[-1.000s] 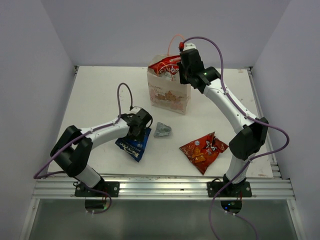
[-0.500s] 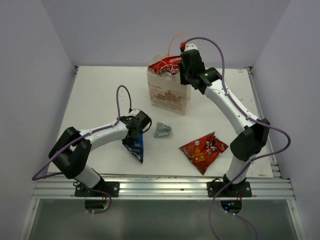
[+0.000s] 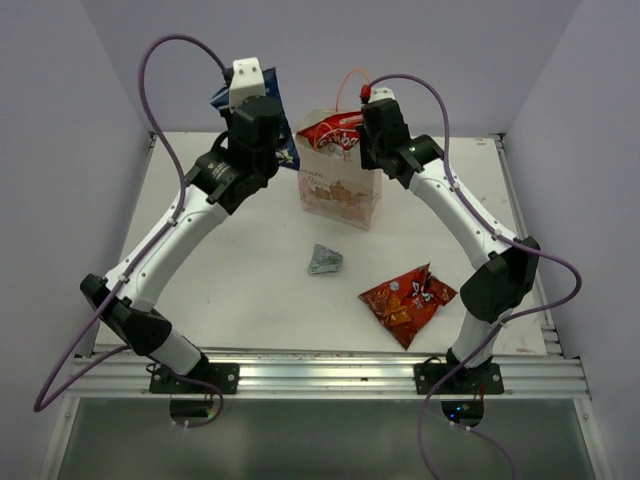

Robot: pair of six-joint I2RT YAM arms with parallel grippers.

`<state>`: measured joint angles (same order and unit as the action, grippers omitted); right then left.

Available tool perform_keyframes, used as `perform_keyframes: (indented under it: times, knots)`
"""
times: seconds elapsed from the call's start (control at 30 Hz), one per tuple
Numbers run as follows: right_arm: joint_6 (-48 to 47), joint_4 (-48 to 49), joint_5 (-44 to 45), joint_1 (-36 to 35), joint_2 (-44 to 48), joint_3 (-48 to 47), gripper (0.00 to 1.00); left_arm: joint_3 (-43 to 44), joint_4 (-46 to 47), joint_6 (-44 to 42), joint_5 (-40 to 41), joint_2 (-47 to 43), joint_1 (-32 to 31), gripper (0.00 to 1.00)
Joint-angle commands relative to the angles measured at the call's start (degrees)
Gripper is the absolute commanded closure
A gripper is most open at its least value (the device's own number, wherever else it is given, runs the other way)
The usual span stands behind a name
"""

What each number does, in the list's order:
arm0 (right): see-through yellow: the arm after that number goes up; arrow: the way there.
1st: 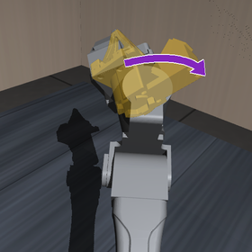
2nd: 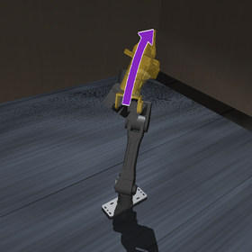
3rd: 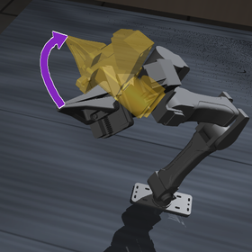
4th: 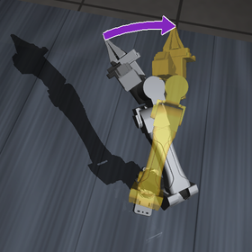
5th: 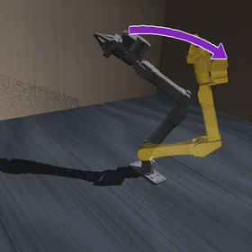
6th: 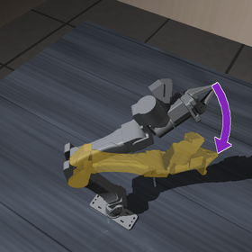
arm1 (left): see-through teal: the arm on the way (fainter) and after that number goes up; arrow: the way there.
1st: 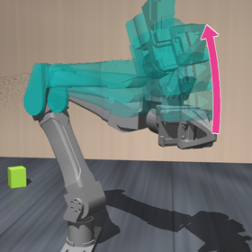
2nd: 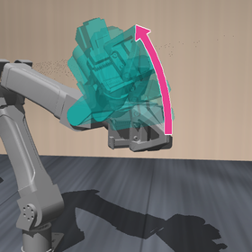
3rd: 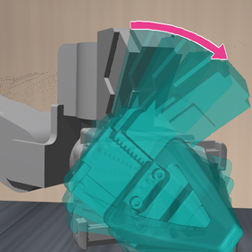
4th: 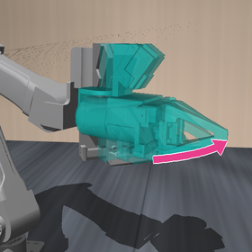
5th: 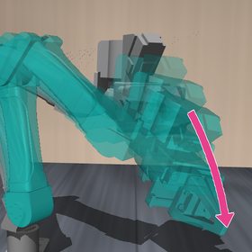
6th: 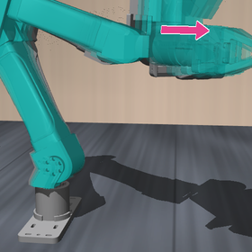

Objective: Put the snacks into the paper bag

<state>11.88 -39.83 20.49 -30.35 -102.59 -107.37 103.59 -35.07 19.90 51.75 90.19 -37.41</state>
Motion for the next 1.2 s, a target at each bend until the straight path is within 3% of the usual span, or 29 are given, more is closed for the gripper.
perform_keyframes:
  times: [0.0, 0.03, 0.13, 0.3, 0.43, 0.53, 0.77, 0.9, 1.17]
  knots:
    - [-0.54, 1.34, 1.04, 0.2, 3.53, -0.3, 1.0, 0.74, 21.67, -16.45, 2.41, 0.69, 0.23, 1.0]
    - [-0.54, 1.43, 1.04, 0.11, 3.53, -0.21, 1.0, -0.22, 29.28, -18.39, 1.0, 1.56, 0.23, 1.0]
    - [-0.54, 1.6, 0.6, 0.11, 3.18, -0.03, 1.0, 1.69, 38.19, -21.75, -2.08, 6.63, 0.32, 1.0]
    - [-1.15, 0.2, -0.1, 0.11, 2.48, -1.52, 1.0, 9.76, 45.61, -21.75, -5.6, 16.49, 0.49, 1.0]
    - [-2.82, -0.59, 1.12, 0.11, 3.0, -0.65, 1.0, -1.46, 69.04, -25.08, -13.23, 15.63, 0.32, 1.0]
    - [-4.05, -0.51, 2.44, 0.11, 4.06, 0.93, 1.0, 2.49, 61.12, -25.53, -12.81, 17.56, -0.29, 1.0]
    - [-4.15, 0.19, 1.13, 0.29, 3.45, 1.46, 1.0, -15.34, 59.07, -15.78, -22.12, 7.81, -0.47, 1.0]
    - [-3.53, 0.46, -0.54, 0.38, 2.48, 0.76, 1.0, -21.84, 64.4, -16.91, -18.09, 3.34, -1.44, 1.0]
    - [-2.83, 0.9, -2.12, 0.38, 2.48, 1.81, 1.0, -11.13, 62.13, -22.53, -13.97, 0.25, -1.61, 1.0]
